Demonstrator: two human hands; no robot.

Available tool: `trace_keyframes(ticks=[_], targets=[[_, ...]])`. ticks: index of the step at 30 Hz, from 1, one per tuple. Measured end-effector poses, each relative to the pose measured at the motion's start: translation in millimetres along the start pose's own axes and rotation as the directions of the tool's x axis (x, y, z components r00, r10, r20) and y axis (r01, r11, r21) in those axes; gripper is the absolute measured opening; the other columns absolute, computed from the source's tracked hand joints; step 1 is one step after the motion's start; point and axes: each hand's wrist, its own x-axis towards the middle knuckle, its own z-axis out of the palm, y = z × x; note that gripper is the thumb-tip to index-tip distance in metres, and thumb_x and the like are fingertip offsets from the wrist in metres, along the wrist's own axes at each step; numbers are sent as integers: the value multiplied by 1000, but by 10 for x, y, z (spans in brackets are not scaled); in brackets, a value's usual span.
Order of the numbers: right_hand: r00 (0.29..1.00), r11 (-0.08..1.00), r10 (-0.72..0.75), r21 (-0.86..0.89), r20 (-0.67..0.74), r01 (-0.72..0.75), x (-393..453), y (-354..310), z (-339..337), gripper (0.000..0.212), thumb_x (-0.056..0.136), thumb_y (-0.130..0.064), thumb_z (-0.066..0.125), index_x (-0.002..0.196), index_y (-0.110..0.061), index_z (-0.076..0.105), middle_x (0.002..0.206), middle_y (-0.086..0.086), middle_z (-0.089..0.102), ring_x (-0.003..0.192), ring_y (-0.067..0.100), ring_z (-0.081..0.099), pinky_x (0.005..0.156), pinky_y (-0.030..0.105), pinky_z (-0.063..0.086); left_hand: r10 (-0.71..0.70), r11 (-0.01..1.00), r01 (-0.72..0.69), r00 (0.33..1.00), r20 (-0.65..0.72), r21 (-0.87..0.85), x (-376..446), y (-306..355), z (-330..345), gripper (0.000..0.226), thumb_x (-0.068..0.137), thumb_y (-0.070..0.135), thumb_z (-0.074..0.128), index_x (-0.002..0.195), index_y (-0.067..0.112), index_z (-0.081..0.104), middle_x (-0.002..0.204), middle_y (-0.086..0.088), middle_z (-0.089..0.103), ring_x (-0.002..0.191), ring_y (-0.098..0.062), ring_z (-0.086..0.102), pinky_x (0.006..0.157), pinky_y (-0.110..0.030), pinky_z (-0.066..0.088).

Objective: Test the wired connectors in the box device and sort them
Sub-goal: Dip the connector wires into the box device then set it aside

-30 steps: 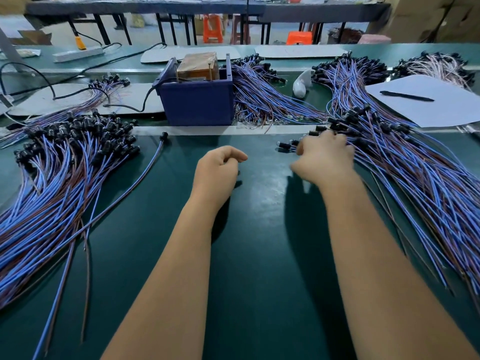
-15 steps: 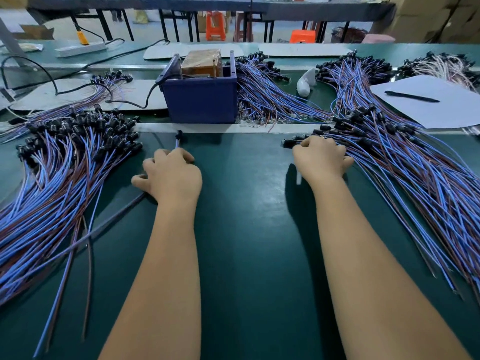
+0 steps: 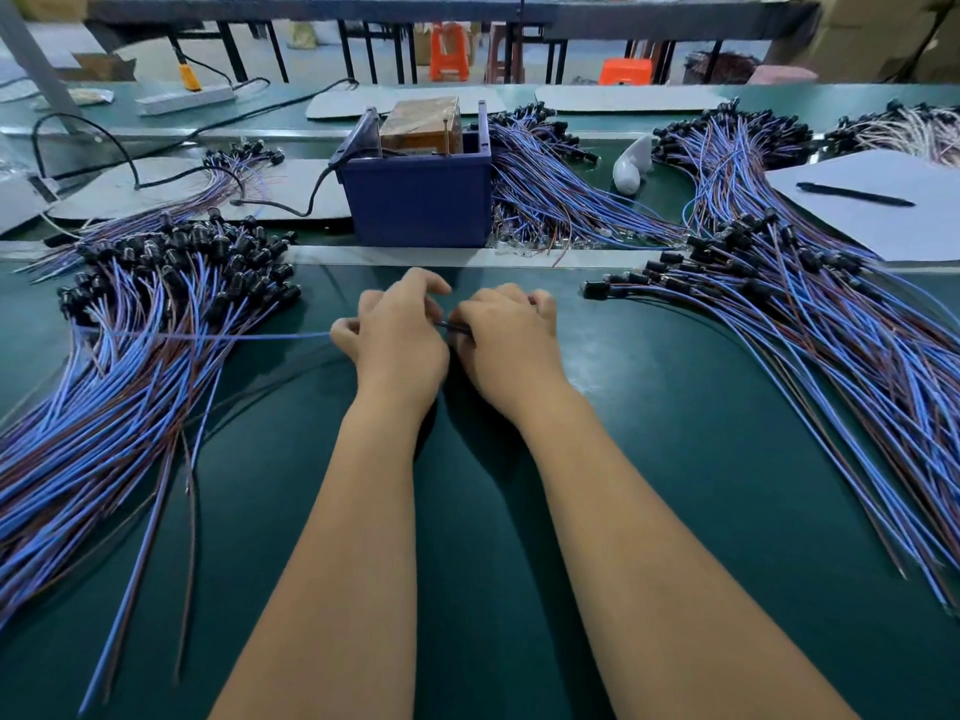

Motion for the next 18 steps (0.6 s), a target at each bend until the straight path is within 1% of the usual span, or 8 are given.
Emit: trace_keyframes(ticks=[1,3,6,9,11,13,15,18], targets=[[999,1000,23,7,-29,-23,-7,17,-20,25,97,-26,46,108,-24,67,113,-1,64,112,24,51,88,36,25,39,999,-39,998,-56,-5,-9,31,12,41,84,0,52,104,34,57,99,14,57,110,-15,40,79,-33,13],[984,965,161,223,-72,-142,-16,36,-81,22,97,-25,49,103,-20,69,101,5,70,99,30,59,80,36,39,48,997,-59,980,-195,-51,-7,95,19,21,92,14,57,109,26,60,111,9,56,113,-19,40,88,-35,20],[941,736,336,610,48,-294,-19,75,-159,13,92,-24,57,85,-20,66,75,2,72,80,26,66,78,40,53,-63,980,0,948,-313,-198,6,132,-8,10,98,22,50,102,19,58,107,0,57,106,-25,46,83,-29,26],[945,554,196,766,262,-327,-25,92,-228,19,85,-14,64,67,-17,64,55,3,67,56,16,61,73,42,56,-205,928,148,969,-138,-342,50,81,-29,25,103,24,40,104,16,63,95,0,64,100,-26,55,85,-35,41],[934,588,81,739,348,-327,-32,103,-255,19,82,-13,66,62,-15,65,53,4,65,50,12,54,63,33,49,-248,824,212,969,2,-526,51,75,-27,27,104,22,38,108,16,64,84,7,65,90,-18,59,82,-31,44],[913,626,7,710,407,-322,-58,101,-258,19,82,-15,66,63,-10,64,53,3,64,50,11,54,60,27,45,-260,757,234,964,47,-609,63,73,-21,25,104,17,40,114,15,63,83,10,67,81,-10,59,78,-26,46],[913,612,-10,724,409,-318,-83,85,-252,25,86,-18,62,64,-6,64,54,3,64,52,9,55,58,23,45,-250,694,249,963,97,-676,71,76,-20,27,102,10,43,121,12,62,81,10,70,73,-4,60,73,-21,49],[951,433,153,847,268,-308,-92,53,-242,29,93,-16,56,66,-4,60,58,5,60,56,13,54,60,24,42,-187,580,270,962,197,-769,61,89,-25,31,100,8,47,127,23,46,78,7,75,74,-11,62,75,-29,53]])
